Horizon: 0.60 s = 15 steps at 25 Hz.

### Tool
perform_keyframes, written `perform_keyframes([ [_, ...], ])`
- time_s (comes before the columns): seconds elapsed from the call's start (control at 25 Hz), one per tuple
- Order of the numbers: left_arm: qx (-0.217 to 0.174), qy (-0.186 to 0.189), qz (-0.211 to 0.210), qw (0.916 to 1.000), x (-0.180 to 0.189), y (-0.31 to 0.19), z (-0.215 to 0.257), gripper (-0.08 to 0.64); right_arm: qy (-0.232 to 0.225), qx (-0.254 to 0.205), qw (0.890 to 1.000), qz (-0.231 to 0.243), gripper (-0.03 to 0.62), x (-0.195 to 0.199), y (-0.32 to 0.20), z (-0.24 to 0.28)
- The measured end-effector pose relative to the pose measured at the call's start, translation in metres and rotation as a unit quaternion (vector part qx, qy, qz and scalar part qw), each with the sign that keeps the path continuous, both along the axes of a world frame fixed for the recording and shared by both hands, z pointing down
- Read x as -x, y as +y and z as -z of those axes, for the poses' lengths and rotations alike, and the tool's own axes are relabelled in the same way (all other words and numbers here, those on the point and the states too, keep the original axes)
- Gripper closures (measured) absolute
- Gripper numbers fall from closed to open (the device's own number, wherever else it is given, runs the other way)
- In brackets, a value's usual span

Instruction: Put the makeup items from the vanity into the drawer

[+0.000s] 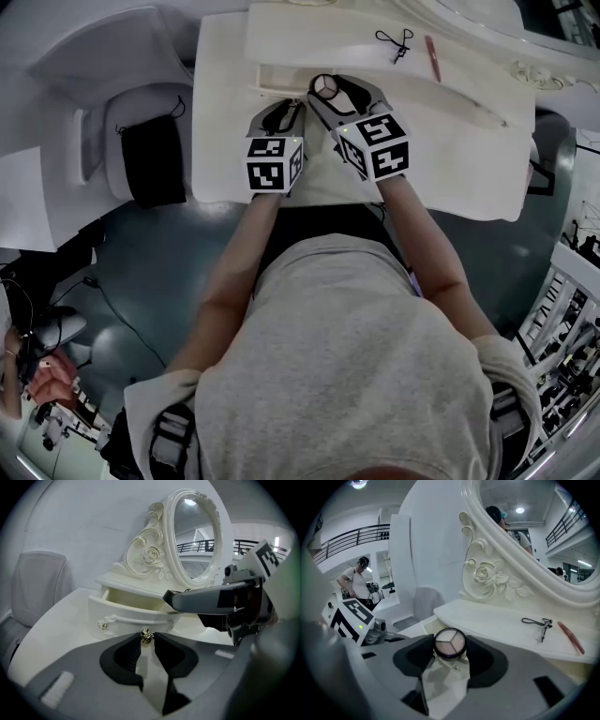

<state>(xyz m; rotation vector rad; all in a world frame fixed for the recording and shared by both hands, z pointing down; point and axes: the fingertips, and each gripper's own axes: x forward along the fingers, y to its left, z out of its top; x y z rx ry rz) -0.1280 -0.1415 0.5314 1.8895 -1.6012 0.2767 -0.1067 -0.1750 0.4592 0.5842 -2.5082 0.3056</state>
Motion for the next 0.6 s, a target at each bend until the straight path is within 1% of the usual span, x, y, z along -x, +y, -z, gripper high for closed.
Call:
perform_keyframes([
  [0.32,0.001,0.007,-0.002,1.0000,0.000,-0.001,0.000,0.465,0.022,0.006,1.000,0.002,0.368,0.011,-0.006,-0.011],
  [0.6,0.001,0.013,-0.005,0.9999,0.001,-0.001,0.000,0.465,0.007,0.034,0.999,-0.019,0.368,0.016,-0.012,-0.015],
])
